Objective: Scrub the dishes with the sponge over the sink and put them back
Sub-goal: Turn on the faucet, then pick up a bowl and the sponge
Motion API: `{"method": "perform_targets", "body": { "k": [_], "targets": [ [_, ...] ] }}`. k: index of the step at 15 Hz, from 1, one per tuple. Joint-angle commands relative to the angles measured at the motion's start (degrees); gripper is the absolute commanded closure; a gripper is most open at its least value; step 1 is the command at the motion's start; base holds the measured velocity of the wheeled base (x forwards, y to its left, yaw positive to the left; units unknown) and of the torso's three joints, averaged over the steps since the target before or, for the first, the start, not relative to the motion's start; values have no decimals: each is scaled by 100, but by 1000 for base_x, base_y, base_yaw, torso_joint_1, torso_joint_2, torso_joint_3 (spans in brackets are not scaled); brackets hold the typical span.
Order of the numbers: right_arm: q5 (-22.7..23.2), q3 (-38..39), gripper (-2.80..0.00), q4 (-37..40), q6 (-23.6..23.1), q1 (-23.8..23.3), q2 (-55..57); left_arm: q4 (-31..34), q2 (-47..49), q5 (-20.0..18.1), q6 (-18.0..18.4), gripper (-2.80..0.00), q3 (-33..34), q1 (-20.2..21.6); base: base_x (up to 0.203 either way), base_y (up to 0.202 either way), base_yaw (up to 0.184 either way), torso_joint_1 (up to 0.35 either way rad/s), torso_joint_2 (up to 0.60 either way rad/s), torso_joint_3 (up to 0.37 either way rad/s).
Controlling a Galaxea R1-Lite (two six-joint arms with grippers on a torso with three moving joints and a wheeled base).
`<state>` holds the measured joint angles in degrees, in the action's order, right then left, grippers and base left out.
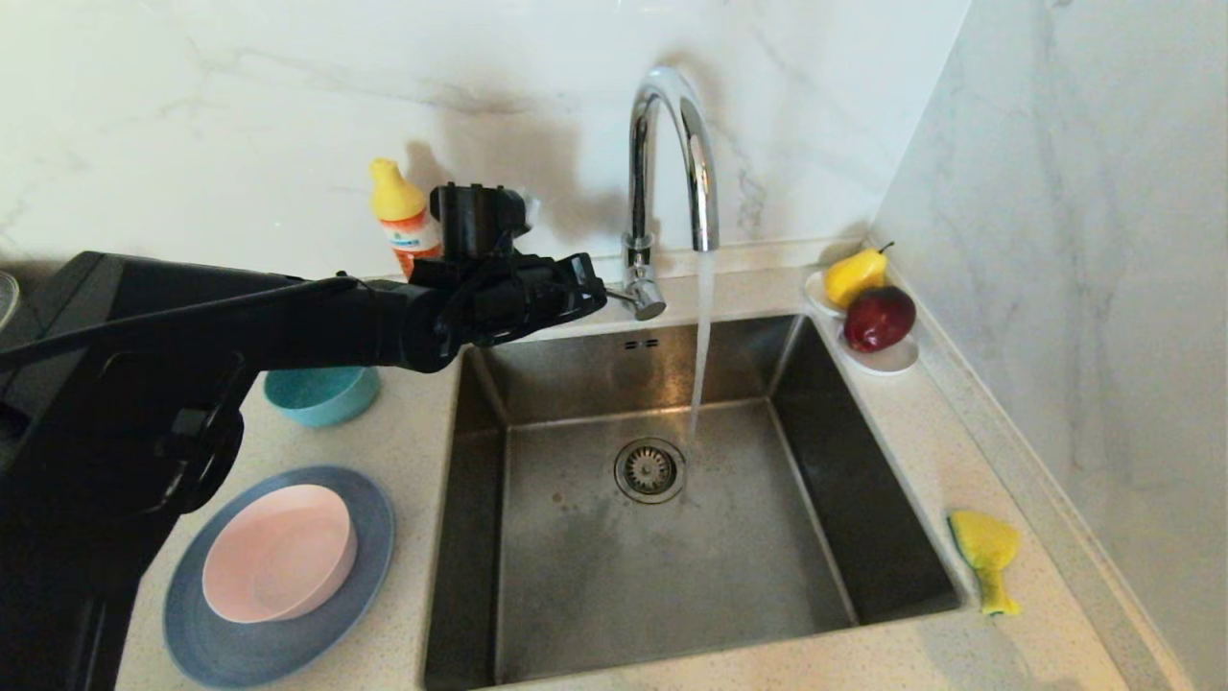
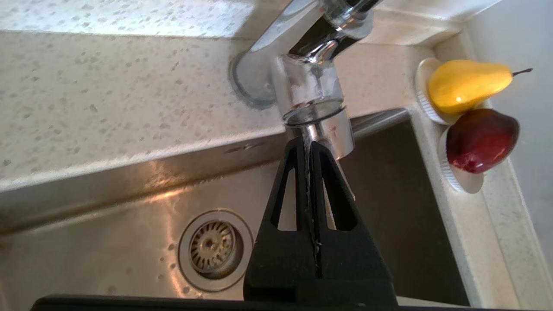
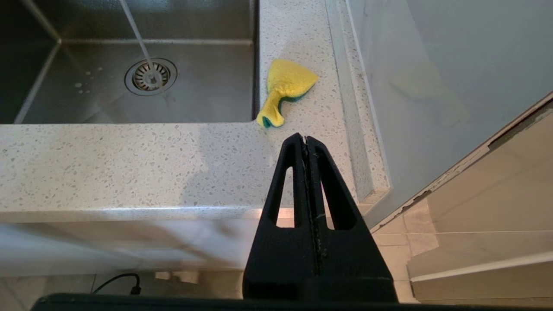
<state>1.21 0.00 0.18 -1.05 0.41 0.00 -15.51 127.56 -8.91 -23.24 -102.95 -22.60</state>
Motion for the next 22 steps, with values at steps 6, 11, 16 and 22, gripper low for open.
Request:
{"method": "perform_targets", "body": {
  "k": [6, 11, 16, 22],
  "targets": [
    [2, 0, 0, 0, -1, 2, -9, -85, -661, 464, -7, 0, 420, 1, 0, 0, 0, 0, 0, 0],
    [2, 0, 0, 0, -9, 2, -9, -194, -2292, 1143, 97, 0, 1363, -31, 0, 0, 0, 0, 0, 0],
    [2, 0, 0, 0, -2, 2, -9, -586, -4017, 2642, 1212, 0, 3090, -99, 0, 0, 0, 0, 0, 0],
    [2, 0, 0, 0, -1, 2, -9, -1761, -6573, 3287, 2070, 0, 6219, -97, 0, 0, 0, 0, 0, 0]
  ]
}}
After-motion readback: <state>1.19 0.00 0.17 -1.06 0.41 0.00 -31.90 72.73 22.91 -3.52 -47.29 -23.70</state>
